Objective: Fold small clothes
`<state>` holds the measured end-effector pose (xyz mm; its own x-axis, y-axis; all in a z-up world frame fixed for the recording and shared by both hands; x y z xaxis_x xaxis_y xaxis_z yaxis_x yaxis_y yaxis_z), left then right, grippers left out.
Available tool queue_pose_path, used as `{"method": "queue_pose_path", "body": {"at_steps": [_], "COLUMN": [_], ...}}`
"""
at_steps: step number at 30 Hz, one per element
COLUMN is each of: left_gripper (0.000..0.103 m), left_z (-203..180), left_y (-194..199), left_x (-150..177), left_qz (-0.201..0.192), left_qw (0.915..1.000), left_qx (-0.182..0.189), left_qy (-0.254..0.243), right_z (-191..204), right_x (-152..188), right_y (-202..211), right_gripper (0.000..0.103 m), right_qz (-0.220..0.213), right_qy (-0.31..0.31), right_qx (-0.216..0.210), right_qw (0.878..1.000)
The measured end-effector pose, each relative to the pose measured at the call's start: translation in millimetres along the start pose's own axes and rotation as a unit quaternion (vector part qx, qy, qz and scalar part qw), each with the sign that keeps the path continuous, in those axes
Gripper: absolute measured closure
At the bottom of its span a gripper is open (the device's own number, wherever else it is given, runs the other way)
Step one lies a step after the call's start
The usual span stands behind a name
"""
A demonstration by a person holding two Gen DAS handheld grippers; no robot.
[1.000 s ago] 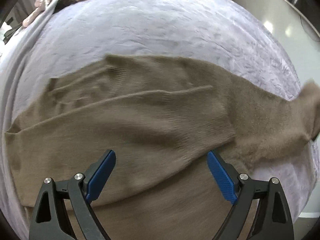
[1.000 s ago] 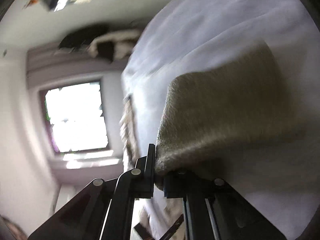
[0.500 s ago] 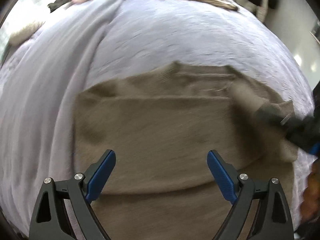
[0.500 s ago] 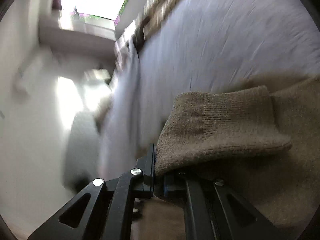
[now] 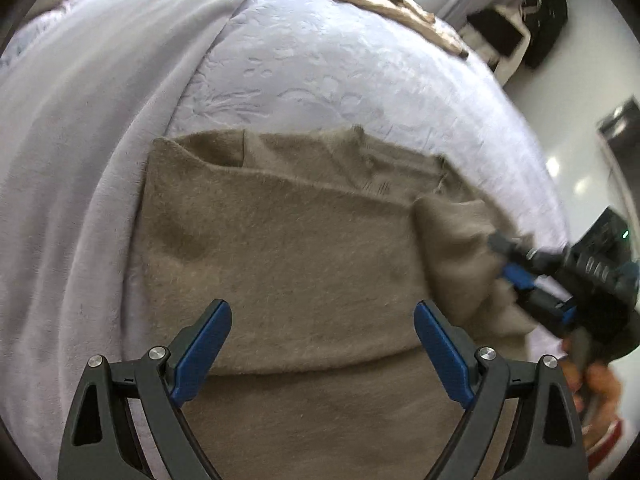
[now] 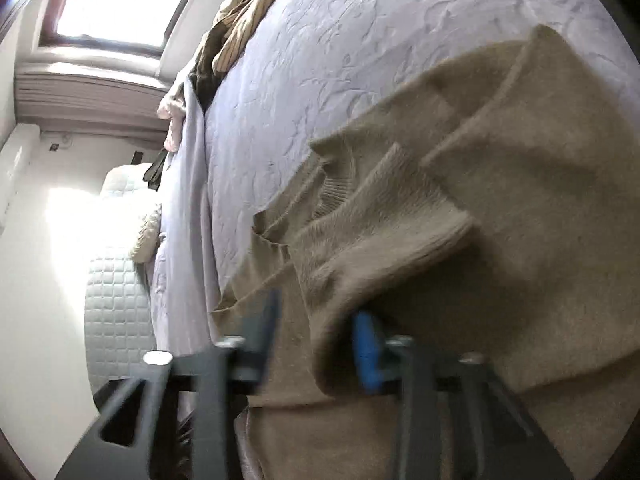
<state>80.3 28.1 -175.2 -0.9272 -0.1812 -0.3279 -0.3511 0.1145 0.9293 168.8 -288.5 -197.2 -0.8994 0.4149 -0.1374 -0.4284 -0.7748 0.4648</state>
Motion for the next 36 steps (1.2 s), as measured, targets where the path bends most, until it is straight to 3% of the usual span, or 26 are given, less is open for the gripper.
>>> {"method": "queue_pose_path", "body": {"at_steps": [4, 6, 8, 13, 19, 20, 21, 22, 23, 24, 27, 28, 29, 32, 36], "left_gripper": [0.01, 0.01, 0.01, 0.01, 0.011, 0.015, 0.041, 0.078, 0.094, 0.096, 0.096, 0.096, 0.096, 0.096, 0.096], "left_z": [12.2, 15.4, 9.2, -14.5, -19.2, -19.6, -19.6, -20.4, -21.8, -22.4, -24.8, -25.8, -25.5, -15.5, -4.9], "left_y": [2.7, -1.3, -8.5, -30.4, -43.1, -43.8, -44.3, -47.3, -51.9, -53.1, -34.5, -24.5, -15.8, -7.6, -31.8], "left_x": [-15.8, -16.8, -13.7, -2.9, -7.9, -9.6, -10.6, -10.5, -9.3, -8.8, -14.4, -15.5, -15.1, -7.3, 13.7], "left_qz": [-0.004, 0.011, 0.029, 0.053, 0.069, 0.068, 0.068, 0.076, 0.091, 0.094, 0.05, 0.034, 0.022, 0.01, 0.04], "left_qw": [0.9988, 0.9979, 0.9978, 0.9977, 0.9946, 0.9944, 0.9944, 0.9937, 0.992, 0.9911, 0.9951, 0.9961, 0.9969, 0.9986, 0.9989], "left_qx": [0.028, 0.041, 0.048, 0.043, 0.06, 0.057, 0.053, 0.051, 0.054, 0.058, 0.06, 0.062, 0.062, 0.045, 0.022], "left_qy": [0.041, 0.049, 0.035, -0.006, 0.049, 0.057, 0.062, 0.065, 0.069, 0.073, 0.06, 0.052, 0.044, 0.024, 0.015], "right_z": [38.3, 47.0, 44.3, 4.4, -46.3, -53.3, -64.2, -71.2, -82.6, -90.3, -108.8, -112.9, -112.1, -92.4, -98.0], "right_x": [48.0, 73.4, 87.5, 83.1, 68.2, 60.4, 57.2, 55.2, 52.2, 46.8, 39.2, 34.4, 30.8, 20.2, 19.4], "right_y": [-54.6, -76.2, -80.2, -22.8, 64.4, 84.7, 96.6, 105.3, 124.2, 127.5, 136.3, 136.8, 135.0, 127.1, 113.2], "right_gripper": [0.078, 0.075, 0.072, 0.07, 0.063, 0.063, 0.063, 0.063, 0.063, 0.063, 0.064, 0.083, 0.095, 0.096, 0.095], "right_qz": [0.141, 0.201, 0.217, 0.148, 0.061, 0.045, 0.017, -0.012, -0.043, -0.073, -0.133, -0.152, -0.158, -0.132, -0.077], "right_qy": [0.057, 0.113, 0.141, 0.047, -0.035, -0.049, -0.073, -0.093, -0.112, -0.131, -0.192, -0.211, -0.212, -0.154, -0.107], "right_qx": [-0.056, -0.018, 0.02, 0.019, 0.045, 0.046, 0.045, 0.049, 0.05, 0.045, 0.009, -0.009, -0.014, -0.008, 0.051], "right_qw": [0.987, 0.973, 0.966, 0.988, 0.997, 0.997, 0.996, 0.994, 0.992, 0.988, 0.972, 0.965, 0.964, 0.979, 0.99]}}
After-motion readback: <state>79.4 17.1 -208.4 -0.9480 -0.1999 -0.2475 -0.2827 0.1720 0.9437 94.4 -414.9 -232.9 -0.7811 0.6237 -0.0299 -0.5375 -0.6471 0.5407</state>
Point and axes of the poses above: each gripper's, at about its wrist camera, not at the fingertips, and y roughly against the way its jaws point, z to its left, x to its underside, the point moved 7 cm from there along -y, roughly the way its jaws point, and after that the axes turned 15 degrees about -x, right-handed, at the moved point
